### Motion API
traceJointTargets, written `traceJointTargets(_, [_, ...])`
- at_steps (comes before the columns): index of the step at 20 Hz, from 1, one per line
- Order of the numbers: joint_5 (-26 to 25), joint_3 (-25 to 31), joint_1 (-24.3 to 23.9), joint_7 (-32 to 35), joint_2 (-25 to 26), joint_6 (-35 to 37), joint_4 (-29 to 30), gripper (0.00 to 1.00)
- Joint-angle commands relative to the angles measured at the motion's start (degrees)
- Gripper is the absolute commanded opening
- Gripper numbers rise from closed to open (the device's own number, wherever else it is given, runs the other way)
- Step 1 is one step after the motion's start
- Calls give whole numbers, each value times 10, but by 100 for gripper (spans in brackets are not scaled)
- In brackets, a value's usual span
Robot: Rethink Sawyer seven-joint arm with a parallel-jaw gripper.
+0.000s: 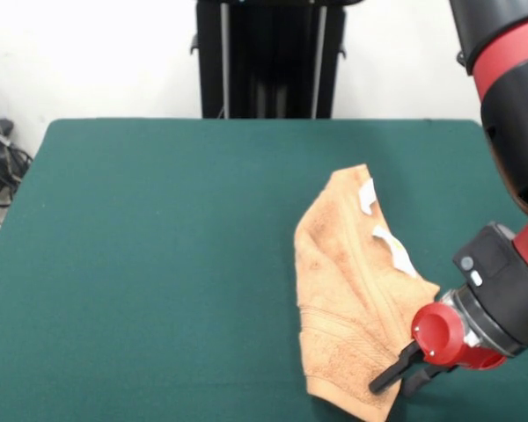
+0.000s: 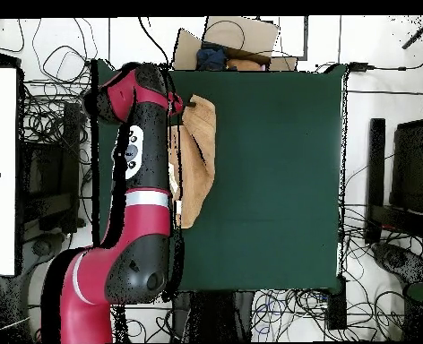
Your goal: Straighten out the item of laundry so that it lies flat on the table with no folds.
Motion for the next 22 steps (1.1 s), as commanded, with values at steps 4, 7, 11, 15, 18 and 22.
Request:
traceJointTargets(4, [-36, -3, -16, 146, -2, -26, 80, 100])
traceJointTargets(7, [-39, -2, -16, 144, -6, -34, 89, 100])
traceJointTargets(11, [-40, 0, -18, 142, -8, -41, 94, 100])
traceJointTargets(15, [-43, 3, -20, 138, -10, -49, 98, 100])
traceJointTargets(18, [-44, 4, -19, 137, -14, -55, 106, 100])
traceJointTargets(22, [-43, 4, -21, 137, -10, -53, 99, 100])
